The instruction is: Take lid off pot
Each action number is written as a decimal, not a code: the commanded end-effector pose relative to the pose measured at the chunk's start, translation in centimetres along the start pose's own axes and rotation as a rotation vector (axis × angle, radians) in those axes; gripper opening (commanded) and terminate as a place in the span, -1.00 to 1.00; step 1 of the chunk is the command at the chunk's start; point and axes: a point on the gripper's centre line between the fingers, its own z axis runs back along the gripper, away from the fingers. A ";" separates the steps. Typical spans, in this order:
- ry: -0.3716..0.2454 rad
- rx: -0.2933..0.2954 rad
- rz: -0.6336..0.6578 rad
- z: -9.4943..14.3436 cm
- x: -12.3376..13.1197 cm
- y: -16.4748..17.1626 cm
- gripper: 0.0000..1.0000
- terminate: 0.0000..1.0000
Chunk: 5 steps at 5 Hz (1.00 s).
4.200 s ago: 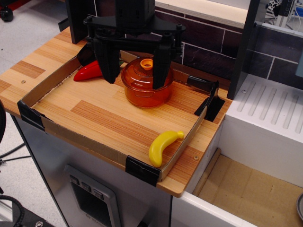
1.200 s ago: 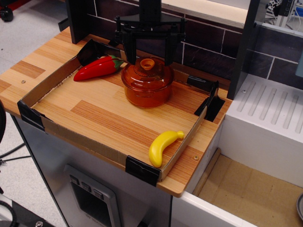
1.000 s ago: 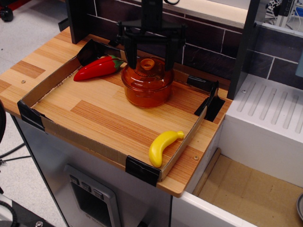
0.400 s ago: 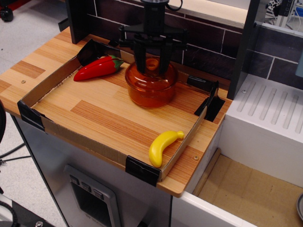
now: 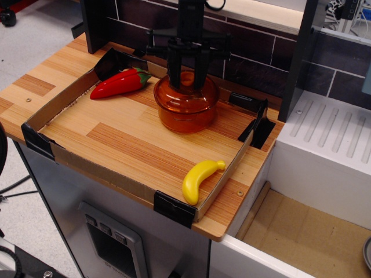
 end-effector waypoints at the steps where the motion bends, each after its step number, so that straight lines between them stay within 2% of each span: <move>1: -0.018 -0.034 -0.060 5.2 -2.2 2.1 -1.00 -1.00; 2: -0.026 -0.019 -0.150 4.1 -3.9 4.4 -1.00 -1.00; 3: -0.033 0.012 -0.221 3.0 -4.3 7.0 -1.00 -1.00; 4: -0.068 0.025 -0.265 1.7 -4.5 9.5 -1.00 -1.00; 5: -0.088 0.062 -0.266 -0.4 -3.6 10.8 -1.00 -1.00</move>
